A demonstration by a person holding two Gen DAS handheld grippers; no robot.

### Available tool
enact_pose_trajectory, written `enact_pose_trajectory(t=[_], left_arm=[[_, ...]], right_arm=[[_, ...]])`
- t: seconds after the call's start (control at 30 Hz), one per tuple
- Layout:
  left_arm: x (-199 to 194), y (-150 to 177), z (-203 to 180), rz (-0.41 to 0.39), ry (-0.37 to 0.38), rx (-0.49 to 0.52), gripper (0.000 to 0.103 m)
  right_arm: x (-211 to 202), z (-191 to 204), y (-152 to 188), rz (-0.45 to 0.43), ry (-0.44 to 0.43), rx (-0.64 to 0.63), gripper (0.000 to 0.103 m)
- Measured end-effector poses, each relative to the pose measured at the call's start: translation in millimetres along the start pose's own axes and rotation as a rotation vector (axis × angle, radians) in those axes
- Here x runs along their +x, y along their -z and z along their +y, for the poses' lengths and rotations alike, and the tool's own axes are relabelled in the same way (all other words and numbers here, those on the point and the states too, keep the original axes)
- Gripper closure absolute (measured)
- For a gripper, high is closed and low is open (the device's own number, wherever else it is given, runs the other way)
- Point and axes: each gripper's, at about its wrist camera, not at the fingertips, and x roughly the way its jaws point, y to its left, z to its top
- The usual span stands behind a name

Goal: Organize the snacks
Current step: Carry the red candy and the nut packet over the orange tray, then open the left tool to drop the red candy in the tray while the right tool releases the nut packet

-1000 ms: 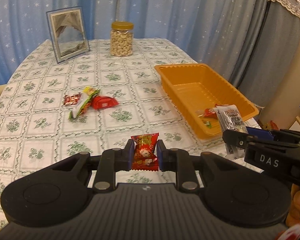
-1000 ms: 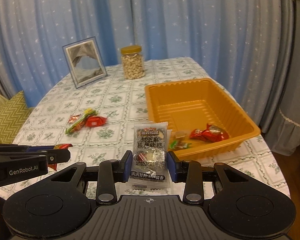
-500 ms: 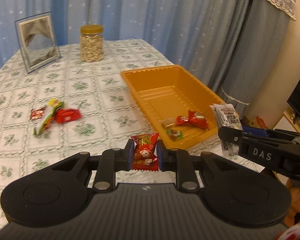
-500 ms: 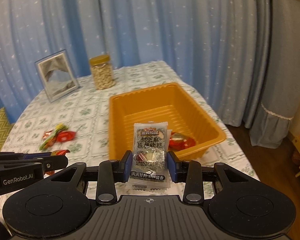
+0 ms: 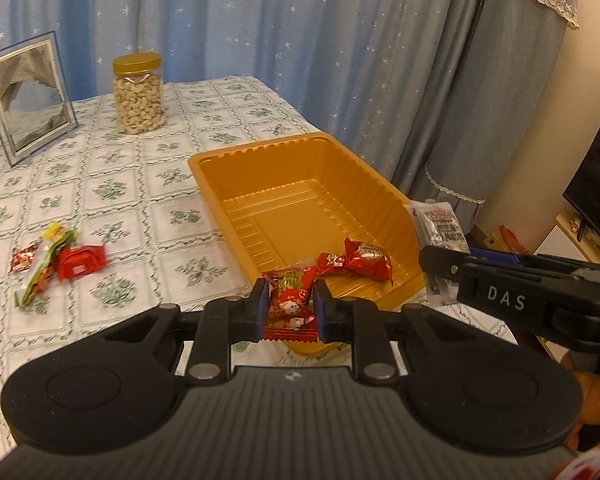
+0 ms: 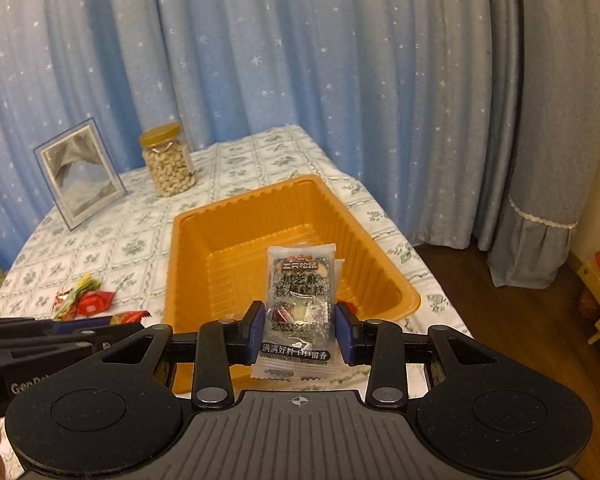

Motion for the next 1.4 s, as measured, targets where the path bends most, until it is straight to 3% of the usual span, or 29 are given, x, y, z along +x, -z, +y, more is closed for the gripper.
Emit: enact_pose_trajectory(t=[0.57, 0.63, 0.7, 1.03, 1.4], left_arm=[[52.9, -18.1, -10.1, 0.006, 0.028, 0.011, 0.082], [56.0, -18.1, -8.8, -0.001, 0.026, 0.008, 0.078], [54.8, -17.2, -5.2, -0.007, 0.022, 0.0, 0.07], [27.5, 2.9, 31.6, -0.007, -0.049, -0.084, 0.065], [12.6, 11.8, 51.7, -0.013, -0.088, -0.105, 0.06]], right_arm=[[33.3, -18.2, -18.5, 0.005, 0.023, 0.031, 0.065], [34.4, -19.5, -18.5, 0.007, 0.025, 0.033, 0.065], [35.4, -20.3, -17.9, 0.009, 0.026, 0.036, 0.065], [39.1, -15.5, -15.9, 0.02, 0.008, 0.032, 0.065], [46.4, 0.9, -20.2, 0.022, -0.043, 0.018, 0.065]])
